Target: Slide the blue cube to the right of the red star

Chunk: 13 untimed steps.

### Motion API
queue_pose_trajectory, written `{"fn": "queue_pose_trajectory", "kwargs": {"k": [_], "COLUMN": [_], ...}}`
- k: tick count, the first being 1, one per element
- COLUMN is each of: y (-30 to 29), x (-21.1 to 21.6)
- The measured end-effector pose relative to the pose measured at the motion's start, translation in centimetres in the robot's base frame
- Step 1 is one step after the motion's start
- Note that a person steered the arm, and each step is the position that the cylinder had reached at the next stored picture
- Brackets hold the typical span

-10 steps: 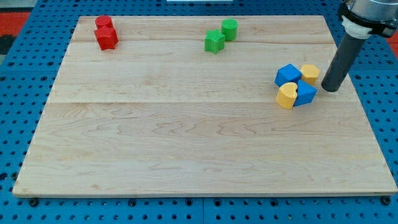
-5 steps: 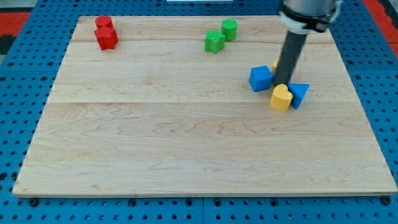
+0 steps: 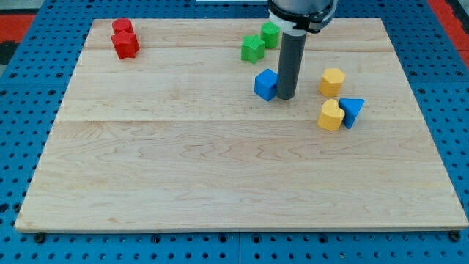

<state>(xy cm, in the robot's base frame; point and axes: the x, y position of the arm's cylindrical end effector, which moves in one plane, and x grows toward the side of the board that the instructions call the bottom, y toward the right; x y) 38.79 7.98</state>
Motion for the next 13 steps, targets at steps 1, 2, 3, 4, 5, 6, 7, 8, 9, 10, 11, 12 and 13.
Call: {"fn": "queue_pose_trajectory", "kwargs": {"k": [1,2,3,4,5,6,7,8,9,10,11,12,13], "y": [-0.1,-0.1,-0.1,-0.2,-1.2,-3.9,-6.6,-9.9,-14.3,-17.4,-18.1,-19.0,-19.8], "x": [-0.9,-2.2,-3.1,-3.3,-3.3,-3.3,-3.3,-3.3,-3.3,-3.3,-3.3,-3.5,-4.2]}}
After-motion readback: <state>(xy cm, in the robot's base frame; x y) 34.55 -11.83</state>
